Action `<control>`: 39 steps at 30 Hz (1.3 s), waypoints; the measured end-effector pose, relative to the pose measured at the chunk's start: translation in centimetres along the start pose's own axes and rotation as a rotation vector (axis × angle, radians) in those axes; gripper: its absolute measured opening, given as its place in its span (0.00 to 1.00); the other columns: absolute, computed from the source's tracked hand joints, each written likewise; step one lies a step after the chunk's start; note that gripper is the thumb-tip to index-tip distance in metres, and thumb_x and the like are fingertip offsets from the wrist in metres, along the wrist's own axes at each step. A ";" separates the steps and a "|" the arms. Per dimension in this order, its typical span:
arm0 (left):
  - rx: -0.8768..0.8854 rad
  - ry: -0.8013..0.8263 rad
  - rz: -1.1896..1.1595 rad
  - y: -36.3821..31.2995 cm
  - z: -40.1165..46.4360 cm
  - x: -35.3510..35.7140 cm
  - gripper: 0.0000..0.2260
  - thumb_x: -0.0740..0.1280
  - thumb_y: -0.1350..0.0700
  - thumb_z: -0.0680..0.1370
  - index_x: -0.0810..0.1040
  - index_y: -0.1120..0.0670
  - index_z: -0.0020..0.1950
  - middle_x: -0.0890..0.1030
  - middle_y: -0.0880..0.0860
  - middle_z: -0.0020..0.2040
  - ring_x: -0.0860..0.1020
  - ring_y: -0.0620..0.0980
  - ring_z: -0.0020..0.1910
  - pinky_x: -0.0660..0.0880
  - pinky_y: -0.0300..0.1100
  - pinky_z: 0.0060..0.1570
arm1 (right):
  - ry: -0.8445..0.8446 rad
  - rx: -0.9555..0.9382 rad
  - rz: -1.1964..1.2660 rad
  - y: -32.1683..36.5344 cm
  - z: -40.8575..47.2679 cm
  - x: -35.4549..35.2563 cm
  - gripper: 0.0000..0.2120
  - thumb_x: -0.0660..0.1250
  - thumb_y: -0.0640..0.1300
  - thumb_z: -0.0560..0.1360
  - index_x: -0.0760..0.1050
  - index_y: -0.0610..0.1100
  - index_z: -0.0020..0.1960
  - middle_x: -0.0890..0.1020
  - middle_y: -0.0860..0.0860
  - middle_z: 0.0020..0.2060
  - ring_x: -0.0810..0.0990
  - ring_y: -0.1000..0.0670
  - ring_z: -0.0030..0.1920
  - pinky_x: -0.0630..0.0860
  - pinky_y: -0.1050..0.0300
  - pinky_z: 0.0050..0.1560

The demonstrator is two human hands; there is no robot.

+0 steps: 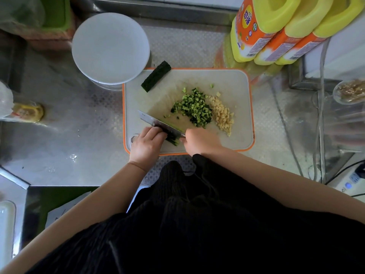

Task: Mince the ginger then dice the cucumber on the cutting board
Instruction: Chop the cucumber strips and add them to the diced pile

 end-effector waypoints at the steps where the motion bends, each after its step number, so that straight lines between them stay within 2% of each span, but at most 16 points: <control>1: 0.001 -0.004 -0.007 -0.1 0.0 -0.1 0.10 0.74 0.68 0.70 0.83 0.58 0.49 0.81 0.55 0.49 0.74 0.55 0.49 0.78 0.49 0.32 | -0.010 0.001 0.013 -0.1 -0.1 -0.1 0.15 0.56 0.52 0.82 0.68 0.43 0.43 0.72 0.49 0.32 0.75 0.46 0.35 0.67 0.56 0.31; 6: 0.004 -0.022 -0.027 -0.2 0.0 -0.5 0.05 0.70 0.60 0.76 0.82 0.59 0.51 0.80 0.54 0.51 0.75 0.56 0.50 0.77 0.49 0.33 | -0.150 -0.023 0.042 -1.1 -0.4 -1.1 0.20 0.55 0.54 0.82 0.62 0.44 0.36 0.70 0.50 0.28 0.68 0.51 0.26 0.61 0.58 0.25; 9: -0.010 -0.007 0.005 -0.3 0.2 -0.3 0.08 0.67 0.56 0.79 0.82 0.58 0.53 0.80 0.53 0.52 0.75 0.56 0.52 0.77 0.50 0.39 | -0.182 -0.005 0.033 -1.7 -0.7 -1.4 0.18 0.54 0.54 0.82 0.65 0.43 0.40 0.70 0.50 0.28 0.69 0.50 0.26 0.62 0.57 0.25; 13: 0.028 -0.013 0.077 -0.3 0.7 -0.2 0.07 0.68 0.55 0.79 0.82 0.57 0.51 0.81 0.53 0.50 0.75 0.56 0.52 0.74 0.51 0.48 | -0.216 -0.001 0.005 -1.8 -0.8 -1.2 0.18 0.54 0.55 0.82 0.65 0.43 0.41 0.69 0.50 0.27 0.68 0.51 0.26 0.61 0.57 0.24; 18: 0.054 -0.010 0.097 -0.1 1.2 -0.6 0.06 0.68 0.54 0.78 0.82 0.56 0.50 0.81 0.53 0.50 0.75 0.56 0.52 0.71 0.49 0.53 | -0.196 0.013 0.050 -2.0 -0.8 -0.7 0.18 0.55 0.56 0.81 0.66 0.43 0.42 0.71 0.50 0.29 0.72 0.49 0.29 0.68 0.56 0.29; 23: -0.030 0.084 0.106 0.1 2.6 -0.8 0.11 0.63 0.52 0.79 0.82 0.56 0.47 0.80 0.54 0.49 0.74 0.57 0.51 0.72 0.53 0.53 | -0.182 0.040 0.117 -2.2 -0.7 -0.6 0.17 0.56 0.55 0.81 0.69 0.42 0.43 0.73 0.49 0.30 0.72 0.50 0.29 0.67 0.56 0.28; 26: -0.014 0.127 0.091 0.1 2.7 -0.8 0.11 0.63 0.52 0.79 0.82 0.56 0.48 0.79 0.55 0.50 0.75 0.58 0.51 0.73 0.54 0.53 | -0.173 0.052 0.135 -2.2 -0.6 -0.8 0.17 0.56 0.55 0.81 0.68 0.43 0.44 0.72 0.50 0.30 0.71 0.51 0.29 0.65 0.57 0.27; 29: 0.027 0.066 0.101 0.4 2.0 -0.8 0.10 0.63 0.53 0.78 0.83 0.55 0.48 0.80 0.54 0.50 0.73 0.56 0.51 0.73 0.52 0.52 | -0.170 0.038 0.107 -2.1 -0.6 -0.8 0.17 0.56 0.55 0.81 0.66 0.43 0.43 0.71 0.50 0.30 0.70 0.51 0.28 0.64 0.57 0.27; 33: 0.086 -0.037 0.087 0.1 0.7 -0.9 0.06 0.68 0.58 0.77 0.83 0.58 0.49 0.81 0.55 0.49 0.77 0.56 0.49 0.76 0.50 0.51 | -0.172 -0.008 0.063 -1.6 -0.5 -0.6 0.17 0.56 0.55 0.81 0.65 0.43 0.41 0.69 0.51 0.28 0.67 0.52 0.27 0.62 0.57 0.27; 39: 0.047 -0.068 0.077 0.1 1.0 -0.8 0.04 0.71 0.59 0.76 0.82 0.58 0.48 0.81 0.54 0.47 0.74 0.54 0.49 0.72 0.48 0.50 | -0.150 -0.023 0.072 -1.3 -0.1 -0.3 0.17 0.56 0.55 0.81 0.64 0.43 0.40 0.70 0.50 0.29 0.70 0.51 0.27 0.63 0.57 0.26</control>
Point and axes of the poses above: each hand's wrist, its own z-axis towards the middle knuckle, its own x-axis out of the palm, y = z × x, the point moved 4 cm from there along z, towards the middle knuckle
